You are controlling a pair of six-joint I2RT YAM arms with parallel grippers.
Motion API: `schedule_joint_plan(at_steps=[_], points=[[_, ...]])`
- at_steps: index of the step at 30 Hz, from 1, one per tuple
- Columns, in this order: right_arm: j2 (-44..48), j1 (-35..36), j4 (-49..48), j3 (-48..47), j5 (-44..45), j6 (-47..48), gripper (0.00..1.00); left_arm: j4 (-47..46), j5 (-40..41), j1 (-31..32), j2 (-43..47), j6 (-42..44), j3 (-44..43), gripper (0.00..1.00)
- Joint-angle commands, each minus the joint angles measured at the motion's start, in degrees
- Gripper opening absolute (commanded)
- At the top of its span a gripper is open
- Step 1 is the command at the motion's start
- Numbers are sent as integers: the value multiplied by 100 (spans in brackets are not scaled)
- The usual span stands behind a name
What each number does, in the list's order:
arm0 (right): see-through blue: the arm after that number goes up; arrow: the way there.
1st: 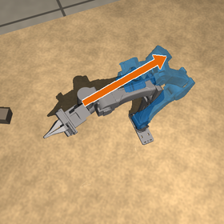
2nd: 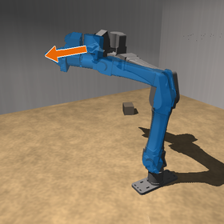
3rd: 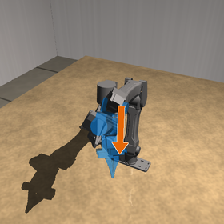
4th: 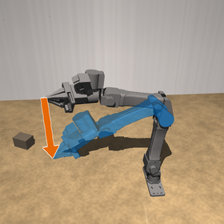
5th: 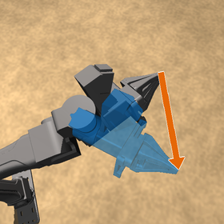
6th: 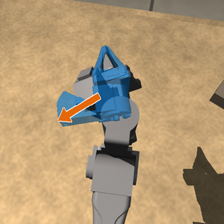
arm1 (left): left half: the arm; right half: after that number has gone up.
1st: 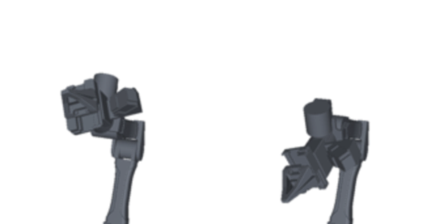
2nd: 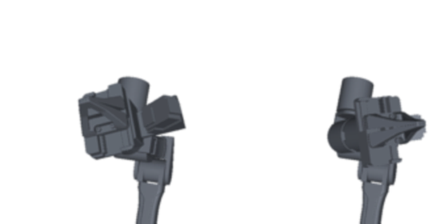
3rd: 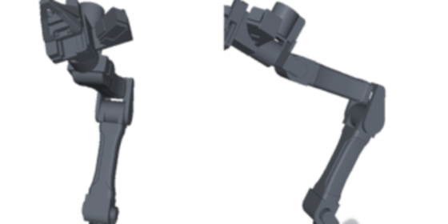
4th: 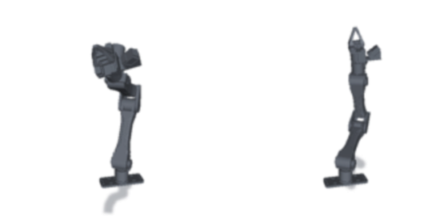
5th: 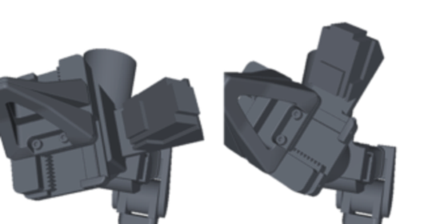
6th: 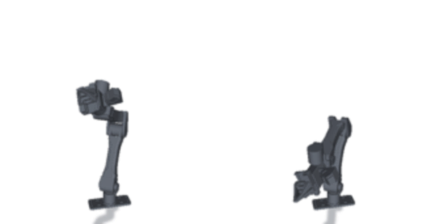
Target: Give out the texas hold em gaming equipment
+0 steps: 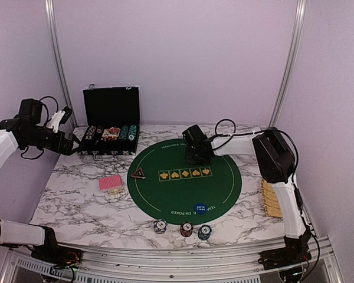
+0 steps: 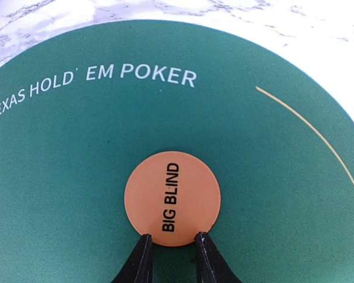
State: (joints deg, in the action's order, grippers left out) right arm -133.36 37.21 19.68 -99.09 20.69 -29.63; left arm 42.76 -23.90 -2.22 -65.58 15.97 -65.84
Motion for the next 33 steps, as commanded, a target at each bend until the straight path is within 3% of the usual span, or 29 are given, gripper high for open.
schedule_joint_plan(at_steps=[1, 6, 10, 18, 26, 33], points=[[-237, -118, -85, -397, -604, 383, 26, 186, 72, -29, 10, 139, -157, 99], [-168, -146, 107, -592, -654, 638, 28, 203, 74, -25, 47, 176, -128, 99], [302, -138, 210, -422, -710, 761, 38, 224, 74, -27, 53, 195, -122, 99], [2143, 347, 472, 1072, -1247, 1049, 60, 310, -44, -28, 81, 240, -122, 99], [3224, 1349, 779, 3082, -1274, 929, 58, 407, -99, -27, 207, 311, -34, 99], [3371, 1622, 837, 3510, -1312, 907, 55, 499, -113, -32, 497, 303, 85, 99]])
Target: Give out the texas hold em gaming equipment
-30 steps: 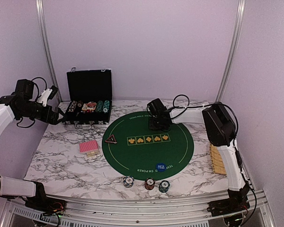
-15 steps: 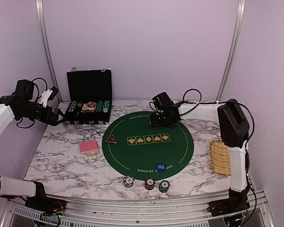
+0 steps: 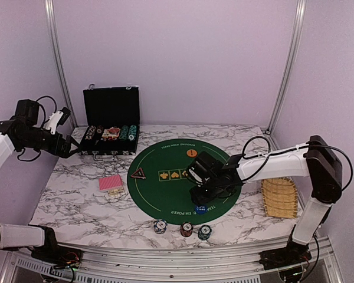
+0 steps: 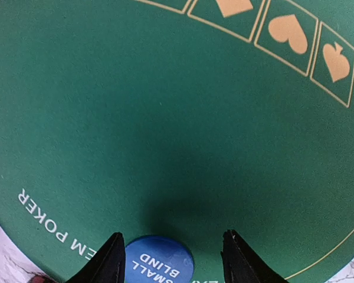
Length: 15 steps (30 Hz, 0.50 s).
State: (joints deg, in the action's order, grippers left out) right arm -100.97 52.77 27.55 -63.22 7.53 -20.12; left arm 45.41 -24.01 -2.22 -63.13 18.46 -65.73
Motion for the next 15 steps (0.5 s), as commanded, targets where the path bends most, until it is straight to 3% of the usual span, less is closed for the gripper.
schedule_joint_plan(at_steps=[1, 15], points=[[105, 108, 88, -81, -5, -32, 55, 258, -86, -31, 278, 60, 70, 99], [-327, 536, 173, -96, 165, -47, 60, 355, -248, -31, 168, 250, 143, 99]])
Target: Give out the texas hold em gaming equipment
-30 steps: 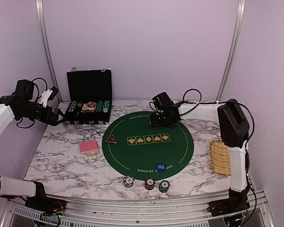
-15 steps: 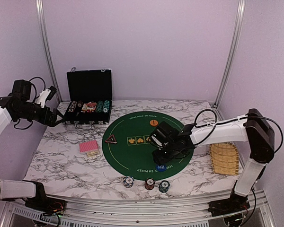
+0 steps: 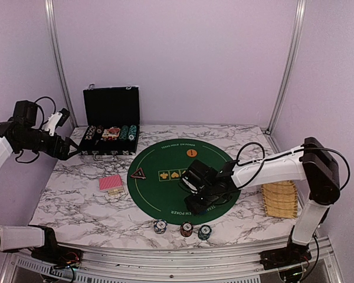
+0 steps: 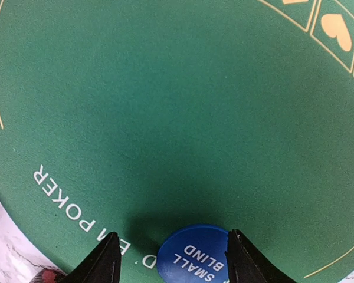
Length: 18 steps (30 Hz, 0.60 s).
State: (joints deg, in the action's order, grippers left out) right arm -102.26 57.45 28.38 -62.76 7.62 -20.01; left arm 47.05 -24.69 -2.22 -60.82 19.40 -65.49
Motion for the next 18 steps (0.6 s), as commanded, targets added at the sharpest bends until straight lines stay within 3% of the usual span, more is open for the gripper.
schedule_joint_plan(at_steps=[1, 18], points=[[-218, 71, 107, -140, 221, -67, 60, 196, -201, -33, -74, 179, 128, 99], [13, 69, 385, 37, 708, -132, 55, 295, -515, -8, -362, 303, 63, 99]])
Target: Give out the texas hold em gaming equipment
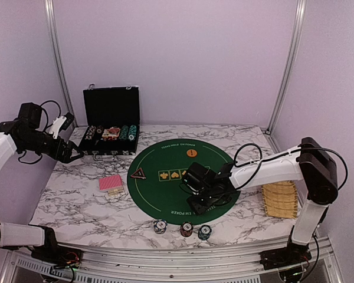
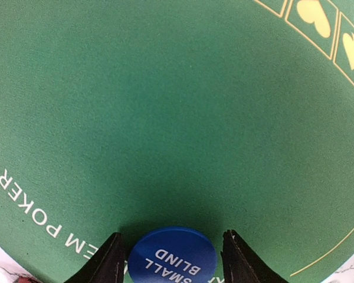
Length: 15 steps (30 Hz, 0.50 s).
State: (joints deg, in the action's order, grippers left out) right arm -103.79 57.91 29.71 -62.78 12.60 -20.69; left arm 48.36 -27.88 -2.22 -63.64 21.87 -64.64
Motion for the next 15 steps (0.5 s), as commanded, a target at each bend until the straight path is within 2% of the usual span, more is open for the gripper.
schedule_joint_plan(at_steps=[1, 15], points=[[188, 23, 276, 66, 237, -67, 55, 159, -200, -7, -84, 66, -16, 99], [502, -7, 592, 247, 418, -120, 53, 165, -239, -3, -79, 99, -28, 99]])
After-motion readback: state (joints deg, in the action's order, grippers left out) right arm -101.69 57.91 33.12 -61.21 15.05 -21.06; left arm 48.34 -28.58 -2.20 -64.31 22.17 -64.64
